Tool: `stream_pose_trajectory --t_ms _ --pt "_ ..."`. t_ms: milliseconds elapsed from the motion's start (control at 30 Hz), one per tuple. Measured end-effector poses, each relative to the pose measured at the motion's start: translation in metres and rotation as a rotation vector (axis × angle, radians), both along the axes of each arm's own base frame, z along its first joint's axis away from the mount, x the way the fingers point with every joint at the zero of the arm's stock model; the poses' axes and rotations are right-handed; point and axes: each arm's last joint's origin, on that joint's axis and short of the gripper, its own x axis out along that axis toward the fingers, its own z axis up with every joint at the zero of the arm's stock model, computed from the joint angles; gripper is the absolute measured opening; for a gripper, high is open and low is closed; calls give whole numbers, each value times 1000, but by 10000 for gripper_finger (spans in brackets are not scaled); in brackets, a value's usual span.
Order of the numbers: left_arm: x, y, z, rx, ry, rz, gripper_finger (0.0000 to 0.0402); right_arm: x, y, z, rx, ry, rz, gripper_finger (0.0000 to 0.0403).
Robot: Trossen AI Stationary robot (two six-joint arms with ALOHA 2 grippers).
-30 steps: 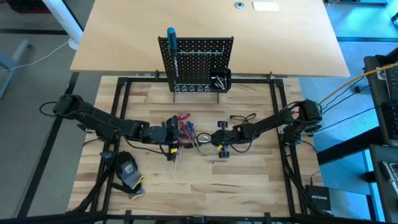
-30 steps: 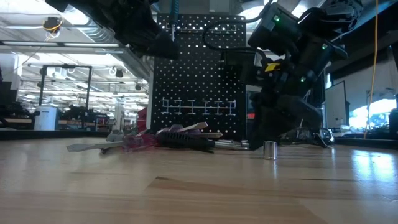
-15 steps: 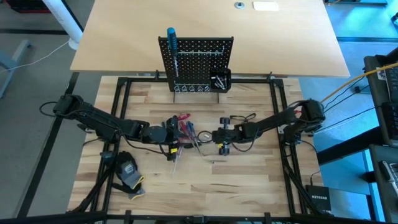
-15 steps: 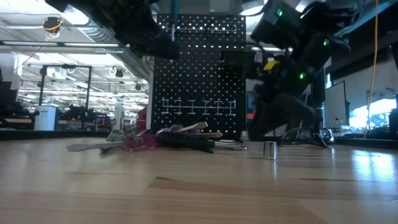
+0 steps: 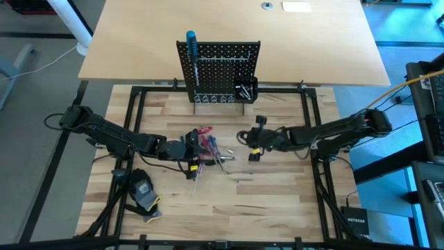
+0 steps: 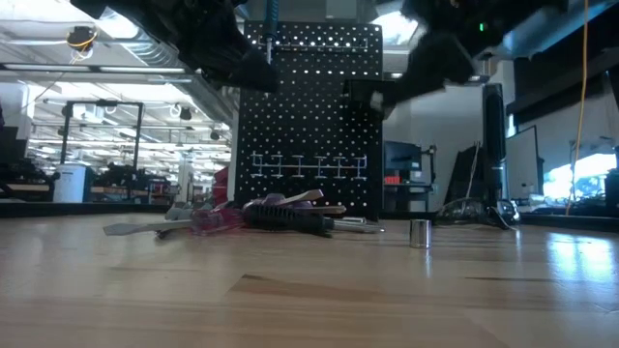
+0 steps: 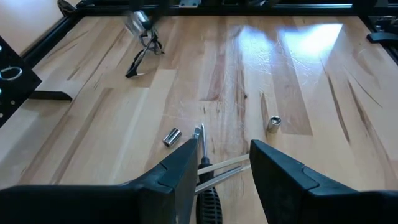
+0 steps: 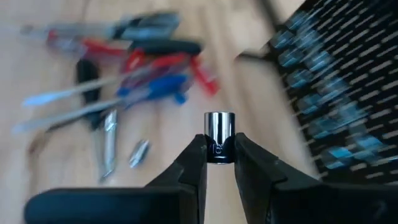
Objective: Hang tools onto peg board
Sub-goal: Put the silver socket into the black bin on the peg board
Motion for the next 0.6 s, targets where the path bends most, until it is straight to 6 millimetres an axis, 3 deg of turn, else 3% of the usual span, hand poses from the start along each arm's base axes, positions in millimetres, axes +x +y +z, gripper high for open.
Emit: stream_pose_trajectory --t_ms 333,600 --pt "0 0 0 0 -1 0 136 2 -21 65 -234 -156 -134 69" --pt "0 0 0 0 1 0 136 1 -67 85 -251 -183 -271 69"
